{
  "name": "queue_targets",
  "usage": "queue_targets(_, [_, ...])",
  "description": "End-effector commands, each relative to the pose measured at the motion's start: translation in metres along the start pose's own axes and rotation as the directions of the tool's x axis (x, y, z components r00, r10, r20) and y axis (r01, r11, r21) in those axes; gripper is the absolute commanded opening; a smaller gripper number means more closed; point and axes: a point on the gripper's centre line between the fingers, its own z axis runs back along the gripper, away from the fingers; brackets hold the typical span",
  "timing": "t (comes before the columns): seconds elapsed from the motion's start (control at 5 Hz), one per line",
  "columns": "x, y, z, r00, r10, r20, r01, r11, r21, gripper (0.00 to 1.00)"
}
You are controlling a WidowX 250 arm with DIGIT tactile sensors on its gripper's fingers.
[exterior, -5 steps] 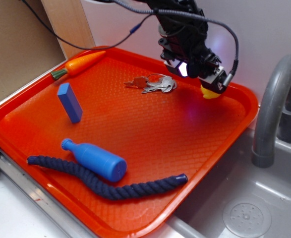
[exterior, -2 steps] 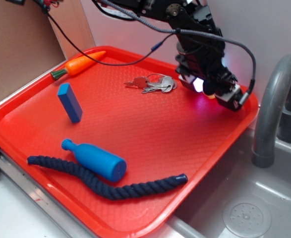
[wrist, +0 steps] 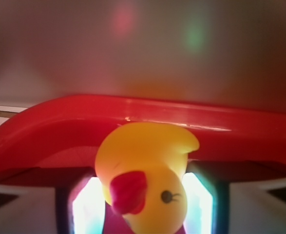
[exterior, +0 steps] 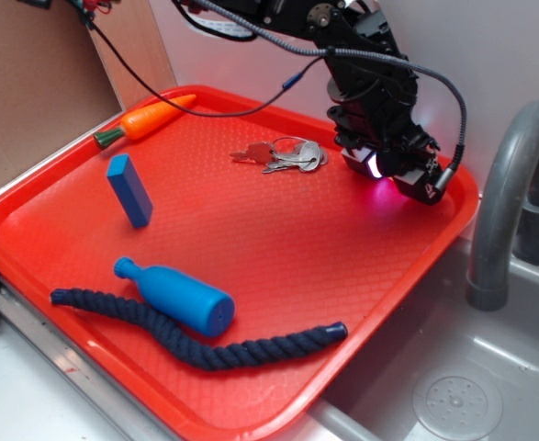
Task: Grab the yellow duck.
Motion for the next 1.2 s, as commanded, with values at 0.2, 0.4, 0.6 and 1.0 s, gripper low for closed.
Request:
queue_targets(0.2, [-0.024,0.04,0.129,0.999,0.003,-0.041,-0.005,0.998,-0.058,0.0])
queue_targets(0.4, [-0.057,0.069,0.194,0.998,0.031,-0.061,-0.035,0.997,-0.065,0.0])
queue_targets(0.6, [-0.074,0.083,0.243,0.995,0.02,-0.094,-0.024,0.999,-0.046,0.0])
queue_targets(1.0, [-0.083,0.095,0.256,0.993,0.026,-0.111,-0.031,0.999,-0.037,0.0])
